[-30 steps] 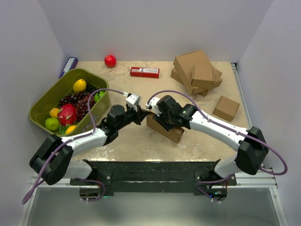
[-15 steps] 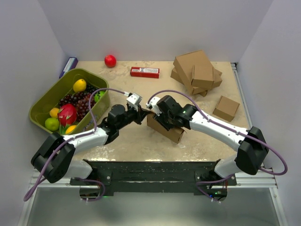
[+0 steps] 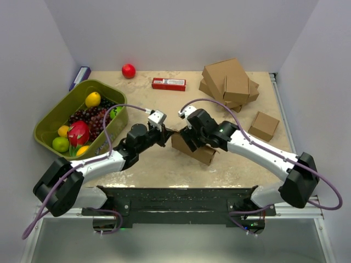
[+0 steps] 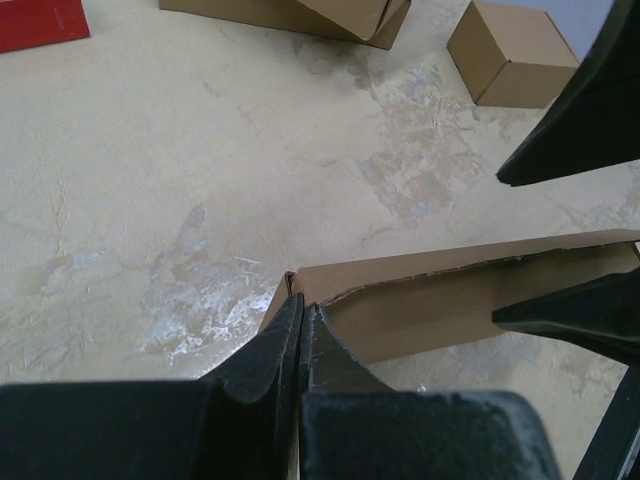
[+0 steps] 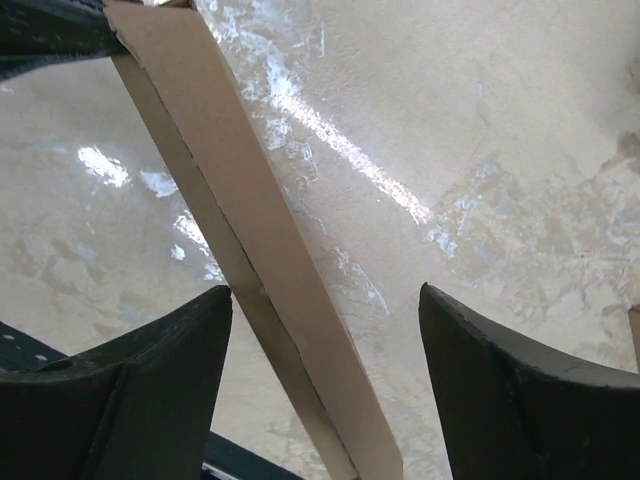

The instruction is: Fold the paper box

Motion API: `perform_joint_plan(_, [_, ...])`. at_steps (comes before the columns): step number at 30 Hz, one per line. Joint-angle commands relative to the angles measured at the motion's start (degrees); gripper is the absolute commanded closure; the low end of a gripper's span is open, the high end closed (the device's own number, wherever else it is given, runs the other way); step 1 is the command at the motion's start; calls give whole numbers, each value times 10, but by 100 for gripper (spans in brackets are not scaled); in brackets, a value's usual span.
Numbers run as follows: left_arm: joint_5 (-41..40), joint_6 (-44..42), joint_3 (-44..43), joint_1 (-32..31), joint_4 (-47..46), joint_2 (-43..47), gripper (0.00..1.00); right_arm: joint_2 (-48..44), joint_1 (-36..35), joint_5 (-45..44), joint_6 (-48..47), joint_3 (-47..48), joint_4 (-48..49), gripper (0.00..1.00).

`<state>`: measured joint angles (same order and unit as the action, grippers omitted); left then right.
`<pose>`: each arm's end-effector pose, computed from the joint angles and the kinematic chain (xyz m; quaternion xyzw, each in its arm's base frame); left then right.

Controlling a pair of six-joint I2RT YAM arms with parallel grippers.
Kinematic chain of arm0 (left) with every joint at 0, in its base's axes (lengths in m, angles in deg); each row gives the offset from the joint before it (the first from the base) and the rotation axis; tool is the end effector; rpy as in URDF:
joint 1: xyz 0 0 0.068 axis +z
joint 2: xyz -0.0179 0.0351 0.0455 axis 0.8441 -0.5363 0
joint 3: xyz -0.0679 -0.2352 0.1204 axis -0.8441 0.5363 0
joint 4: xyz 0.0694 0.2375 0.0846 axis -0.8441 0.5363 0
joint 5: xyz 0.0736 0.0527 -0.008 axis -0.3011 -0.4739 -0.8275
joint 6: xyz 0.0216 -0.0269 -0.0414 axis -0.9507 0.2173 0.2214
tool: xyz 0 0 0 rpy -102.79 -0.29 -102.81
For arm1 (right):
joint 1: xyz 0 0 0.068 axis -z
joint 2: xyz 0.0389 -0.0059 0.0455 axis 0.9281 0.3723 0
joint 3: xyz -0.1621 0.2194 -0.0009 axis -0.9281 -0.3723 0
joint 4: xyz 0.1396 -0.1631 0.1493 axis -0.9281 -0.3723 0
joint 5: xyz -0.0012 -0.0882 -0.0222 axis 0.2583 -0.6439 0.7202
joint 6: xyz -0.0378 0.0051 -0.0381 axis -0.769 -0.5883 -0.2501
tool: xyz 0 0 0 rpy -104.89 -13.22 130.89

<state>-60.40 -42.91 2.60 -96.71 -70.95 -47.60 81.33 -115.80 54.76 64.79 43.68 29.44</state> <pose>0.2100 -0.1759 0.2144 0.1946 0.7598 -0.3225 0.5299 0.2071 0.2146 0.2826 -0.3193 0.8837 0.0330 0.3407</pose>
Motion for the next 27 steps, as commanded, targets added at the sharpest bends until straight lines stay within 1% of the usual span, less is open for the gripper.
perform_joint_plan(1, [-26, -9, -7, -13, 92, -11, 100, -59, 1, -61, 69, 26, -21, 21])
perform_joint_plan(7, [-54, -12, -46, -24, 143, -26, 100, -95, 1, -92, 158, 41, -124, 22])
perform_joint_plan(8, [-55, -12, -50, -25, 148, -30, 100, -98, 2, -94, 181, 44, -155, 23])
perform_joint_plan(12, [-58, -3, -62, -27, 160, -40, 100, -119, 5, -85, 225, 34, -196, 30])
perform_joint_plan(16, [-58, -1, -72, -28, 172, -47, 100, -132, 19, -80, 241, 15, -211, 37])
perform_joint_plan(22, [-54, -2, -74, -28, 172, -51, 100, -125, 43, -65, 243, -24, -192, 46])
perform_joint_plan(25, [-53, -5, -76, -28, 173, -51, 100, -123, 50, -67, 246, -38, -184, 48])
perform_joint_plan(27, [-53, -6, -76, -28, 173, -50, 100, -127, 55, -69, 245, -46, -173, 51])
